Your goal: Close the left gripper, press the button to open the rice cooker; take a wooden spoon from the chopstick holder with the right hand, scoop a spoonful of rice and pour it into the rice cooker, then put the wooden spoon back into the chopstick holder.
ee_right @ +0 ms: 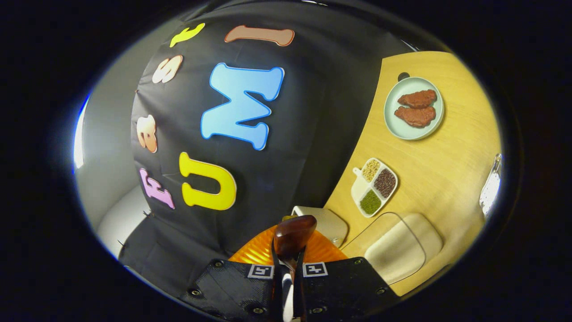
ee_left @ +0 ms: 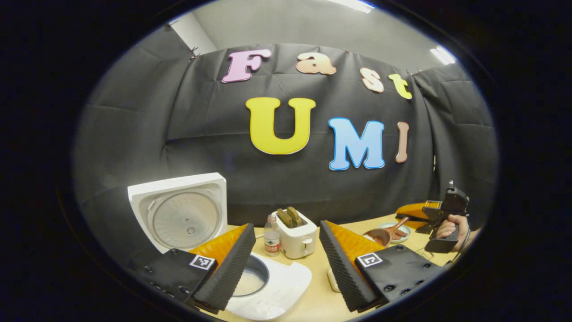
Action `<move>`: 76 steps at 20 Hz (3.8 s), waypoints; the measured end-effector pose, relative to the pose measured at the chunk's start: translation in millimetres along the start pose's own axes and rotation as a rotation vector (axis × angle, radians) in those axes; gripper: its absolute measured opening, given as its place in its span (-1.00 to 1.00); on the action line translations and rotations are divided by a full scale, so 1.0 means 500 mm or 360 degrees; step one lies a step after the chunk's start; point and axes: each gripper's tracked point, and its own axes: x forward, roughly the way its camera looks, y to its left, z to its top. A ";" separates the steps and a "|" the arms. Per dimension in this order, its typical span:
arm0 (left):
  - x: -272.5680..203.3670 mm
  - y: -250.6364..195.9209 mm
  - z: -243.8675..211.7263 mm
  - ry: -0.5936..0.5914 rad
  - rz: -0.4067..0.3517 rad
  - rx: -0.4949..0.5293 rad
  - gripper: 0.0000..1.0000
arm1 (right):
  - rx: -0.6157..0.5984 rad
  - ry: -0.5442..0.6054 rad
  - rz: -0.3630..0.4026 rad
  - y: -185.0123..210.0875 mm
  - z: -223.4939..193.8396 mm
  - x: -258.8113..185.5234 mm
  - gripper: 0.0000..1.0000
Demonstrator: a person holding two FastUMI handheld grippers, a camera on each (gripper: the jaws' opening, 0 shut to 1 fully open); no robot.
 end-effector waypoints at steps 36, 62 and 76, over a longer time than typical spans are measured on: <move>-0.083 0.293 -0.145 0.0120 0.0158 0.0009 0.99 | -0.0442 0.0633 0.0072 0.164 -0.466 0.242 -0.82; -0.156 0.364 -0.185 0.0129 0.0376 -0.0118 0.99 | -0.2308 0.0872 0.0531 0.212 -0.757 0.253 -0.82; -0.117 0.252 -0.132 0.0074 0.0185 -0.0071 0.99 | -0.0910 0.0729 0.0221 0.203 -0.505 0.250 -0.82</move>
